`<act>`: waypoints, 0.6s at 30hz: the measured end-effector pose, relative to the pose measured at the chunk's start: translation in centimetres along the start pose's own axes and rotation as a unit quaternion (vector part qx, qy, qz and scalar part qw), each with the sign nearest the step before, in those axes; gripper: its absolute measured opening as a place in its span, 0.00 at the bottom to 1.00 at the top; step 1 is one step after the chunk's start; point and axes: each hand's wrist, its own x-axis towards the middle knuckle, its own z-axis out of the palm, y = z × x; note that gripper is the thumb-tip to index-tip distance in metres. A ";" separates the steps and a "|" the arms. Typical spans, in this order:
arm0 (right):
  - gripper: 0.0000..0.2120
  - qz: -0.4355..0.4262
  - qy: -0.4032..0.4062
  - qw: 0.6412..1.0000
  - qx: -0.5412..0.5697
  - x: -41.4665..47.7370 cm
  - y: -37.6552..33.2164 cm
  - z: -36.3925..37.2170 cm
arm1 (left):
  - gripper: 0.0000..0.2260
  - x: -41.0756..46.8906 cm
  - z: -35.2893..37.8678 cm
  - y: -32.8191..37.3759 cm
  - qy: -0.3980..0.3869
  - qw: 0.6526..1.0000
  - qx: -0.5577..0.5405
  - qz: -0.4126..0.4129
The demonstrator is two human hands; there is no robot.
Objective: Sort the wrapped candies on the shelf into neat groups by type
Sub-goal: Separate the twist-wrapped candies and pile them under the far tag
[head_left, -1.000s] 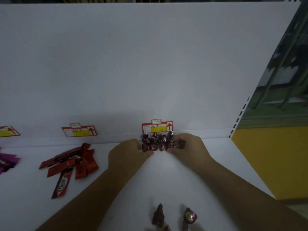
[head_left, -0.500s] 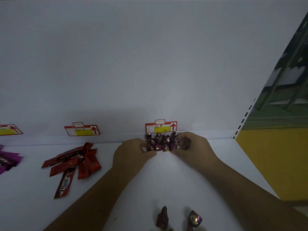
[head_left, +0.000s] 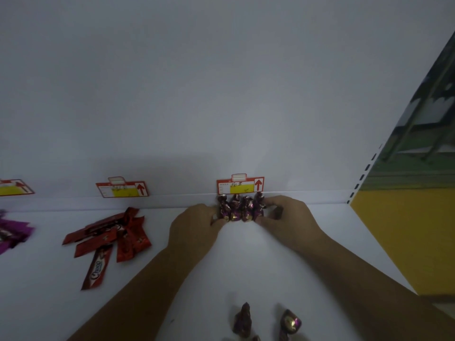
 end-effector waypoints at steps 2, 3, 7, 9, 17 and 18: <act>0.13 -0.005 0.001 1.000 -0.001 0.0 0.0 0.0 | 0.09 0.0 0.0 0.1 -0.001 1.000 0.002 0.011; 0.13 -0.006 0.002 1.000 -0.001 0.1 0.0 0.0 | 0.09 0.0 0.0 0.1 -0.002 1.000 0.006 0.011; 0.13 -0.006 0.000 1.000 -0.003 0.1 0.1 0.0 | 0.12 0.1 0.0 0.0 0.004 1.000 0.011 0.010; 0.14 -0.005 0.001 1.000 -0.003 0.1 0.2 0.1 | 0.12 0.1 -0.1 0.0 -0.002 1.000 -0.002 0.003; 0.13 0.053 0.000 0.992 0.113 -0.1 0.0 -1.2 | 0.13 0.1 -1.7 -0.3 -0.071 0.991 -0.096 -0.053; 0.10 0.051 -0.006 0.993 0.108 -0.3 -0.2 -1.8 | 0.16 0.1 -2.0 -0.4 -0.095 0.989 -0.104 -0.044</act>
